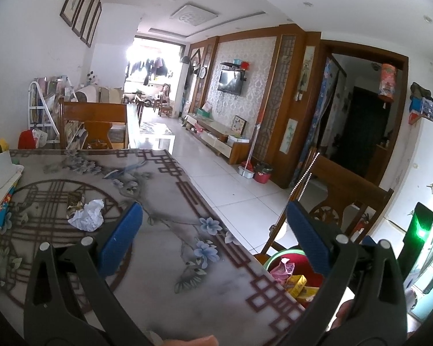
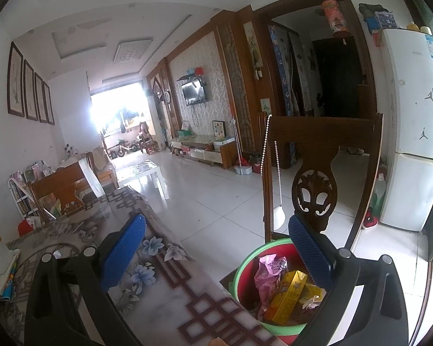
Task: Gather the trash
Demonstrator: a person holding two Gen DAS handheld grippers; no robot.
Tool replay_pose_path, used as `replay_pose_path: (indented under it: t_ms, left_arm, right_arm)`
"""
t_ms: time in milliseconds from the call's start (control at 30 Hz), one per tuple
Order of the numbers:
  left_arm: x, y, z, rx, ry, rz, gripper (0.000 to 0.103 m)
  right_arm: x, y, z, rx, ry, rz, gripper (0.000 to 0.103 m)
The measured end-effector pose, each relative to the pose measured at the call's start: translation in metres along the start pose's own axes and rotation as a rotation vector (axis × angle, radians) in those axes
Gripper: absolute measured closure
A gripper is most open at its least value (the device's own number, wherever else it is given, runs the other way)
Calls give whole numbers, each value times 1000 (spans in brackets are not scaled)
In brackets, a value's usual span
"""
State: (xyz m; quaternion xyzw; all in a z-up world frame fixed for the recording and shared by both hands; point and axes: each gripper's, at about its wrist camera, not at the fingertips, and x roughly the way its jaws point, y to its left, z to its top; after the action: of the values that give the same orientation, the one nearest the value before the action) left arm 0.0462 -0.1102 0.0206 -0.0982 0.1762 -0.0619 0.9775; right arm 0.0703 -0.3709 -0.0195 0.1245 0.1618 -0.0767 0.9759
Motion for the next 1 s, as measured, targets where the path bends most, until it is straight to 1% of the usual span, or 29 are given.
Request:
replay_pose_path:
  t_ms: [467,633,1000]
  left_arm:
    - [1,1,2,2,6,-9,5]
    - [1,1,2,1,8,-8,5]
    - [1,1,1,0,11,-8,5]
  right_arm:
    - [0,0,0,0,4,1,7]
    - [0,1,-6,-2,12,3,7]
    - [0,2,-5,1,13,1,7]
